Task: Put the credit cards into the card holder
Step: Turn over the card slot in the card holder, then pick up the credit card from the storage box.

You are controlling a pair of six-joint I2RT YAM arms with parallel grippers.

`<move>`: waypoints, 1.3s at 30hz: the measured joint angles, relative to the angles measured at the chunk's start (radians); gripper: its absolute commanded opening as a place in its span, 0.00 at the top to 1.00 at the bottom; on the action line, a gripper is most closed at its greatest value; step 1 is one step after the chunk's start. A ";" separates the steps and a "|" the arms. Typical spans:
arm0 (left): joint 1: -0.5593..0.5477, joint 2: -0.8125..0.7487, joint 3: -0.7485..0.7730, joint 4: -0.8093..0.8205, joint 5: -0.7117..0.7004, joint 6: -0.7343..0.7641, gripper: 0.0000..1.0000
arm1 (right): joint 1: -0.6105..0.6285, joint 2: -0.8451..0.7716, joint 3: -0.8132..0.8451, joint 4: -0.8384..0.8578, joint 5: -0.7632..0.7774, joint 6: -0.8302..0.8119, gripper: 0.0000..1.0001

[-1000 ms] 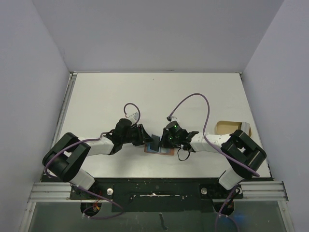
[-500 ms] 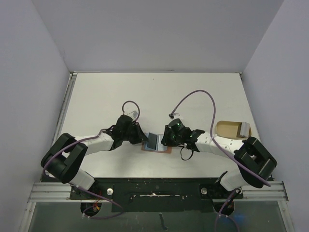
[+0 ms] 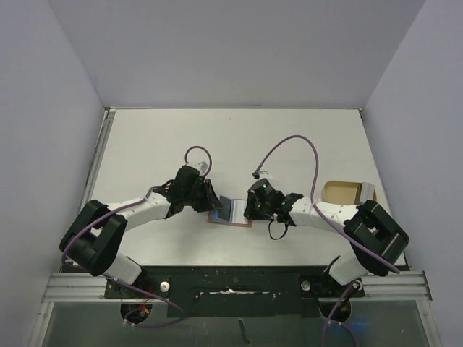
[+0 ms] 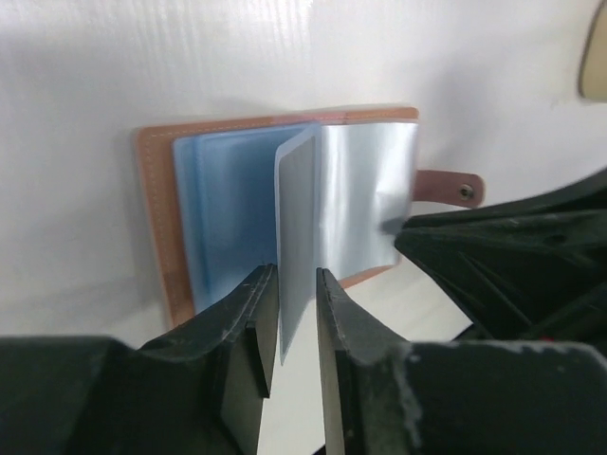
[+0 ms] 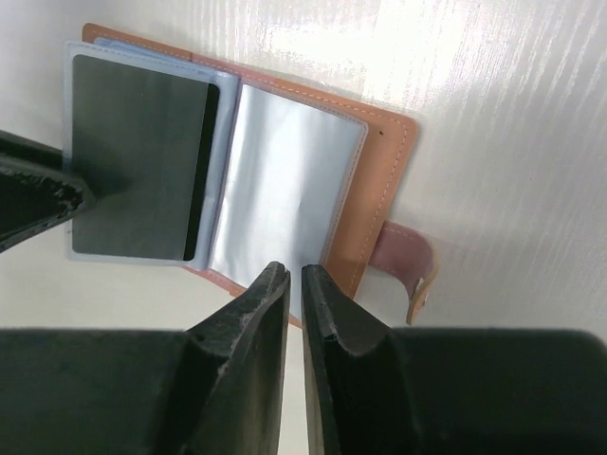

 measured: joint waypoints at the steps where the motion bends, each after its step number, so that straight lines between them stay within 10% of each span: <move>1: 0.000 -0.001 -0.001 0.008 0.017 -0.010 0.75 | -0.001 0.005 0.000 0.002 0.003 0.000 0.87; 22: -0.054 0.101 -0.087 0.434 0.229 -0.223 0.70 | -0.052 -0.252 -0.028 -0.115 0.149 0.000 0.72; 39: -0.039 0.049 -0.039 0.250 0.198 -0.112 0.62 | -0.476 -0.233 0.256 -0.410 0.328 -0.248 0.57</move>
